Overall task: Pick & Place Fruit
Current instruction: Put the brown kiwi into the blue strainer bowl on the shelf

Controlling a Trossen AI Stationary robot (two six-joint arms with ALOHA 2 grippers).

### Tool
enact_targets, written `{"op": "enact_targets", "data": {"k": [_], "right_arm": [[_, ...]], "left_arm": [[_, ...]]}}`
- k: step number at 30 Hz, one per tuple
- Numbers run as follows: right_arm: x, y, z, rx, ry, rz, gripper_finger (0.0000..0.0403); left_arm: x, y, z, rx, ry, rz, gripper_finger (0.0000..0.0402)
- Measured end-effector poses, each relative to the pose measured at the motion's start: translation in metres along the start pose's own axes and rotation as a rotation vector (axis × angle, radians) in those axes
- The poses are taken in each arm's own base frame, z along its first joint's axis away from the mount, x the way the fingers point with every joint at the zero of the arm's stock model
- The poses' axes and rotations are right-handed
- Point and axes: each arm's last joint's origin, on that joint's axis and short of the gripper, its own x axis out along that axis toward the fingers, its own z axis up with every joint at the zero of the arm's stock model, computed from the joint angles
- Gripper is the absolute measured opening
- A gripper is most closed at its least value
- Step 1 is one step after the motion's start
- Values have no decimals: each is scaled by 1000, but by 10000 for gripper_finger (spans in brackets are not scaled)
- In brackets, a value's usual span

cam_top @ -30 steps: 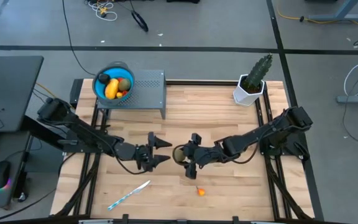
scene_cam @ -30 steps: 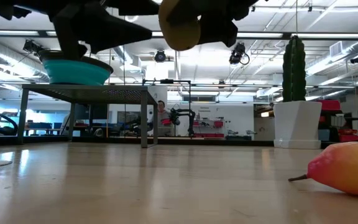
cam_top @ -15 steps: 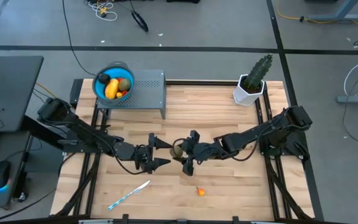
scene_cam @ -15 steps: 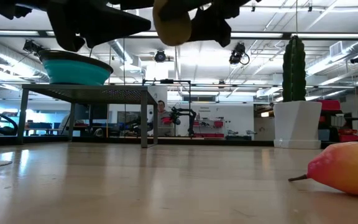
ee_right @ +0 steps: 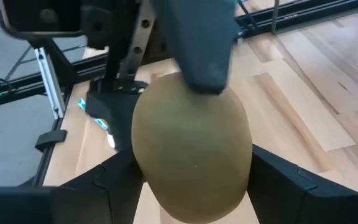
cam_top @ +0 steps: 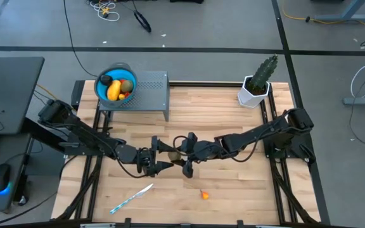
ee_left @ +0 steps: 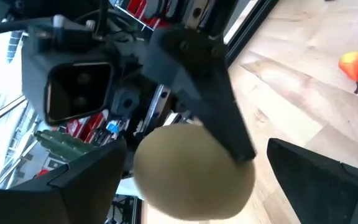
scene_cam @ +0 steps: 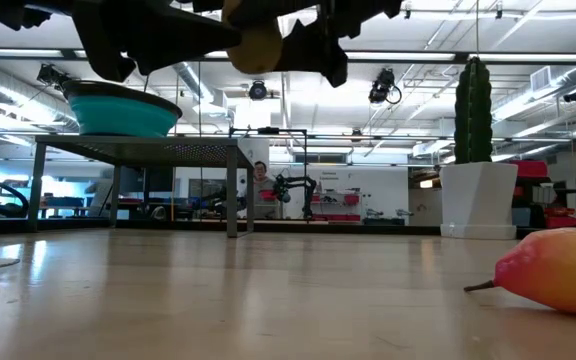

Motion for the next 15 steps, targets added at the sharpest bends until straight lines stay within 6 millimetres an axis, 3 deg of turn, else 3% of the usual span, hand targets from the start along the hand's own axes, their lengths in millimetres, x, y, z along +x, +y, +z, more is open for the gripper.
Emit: {"op": "enact_targets", "data": {"k": [15], "right_arm": [[1, -1, 8, 44, -59, 47, 250]], "left_arm": [[0, 1, -1, 42, 33, 23, 397]]}}
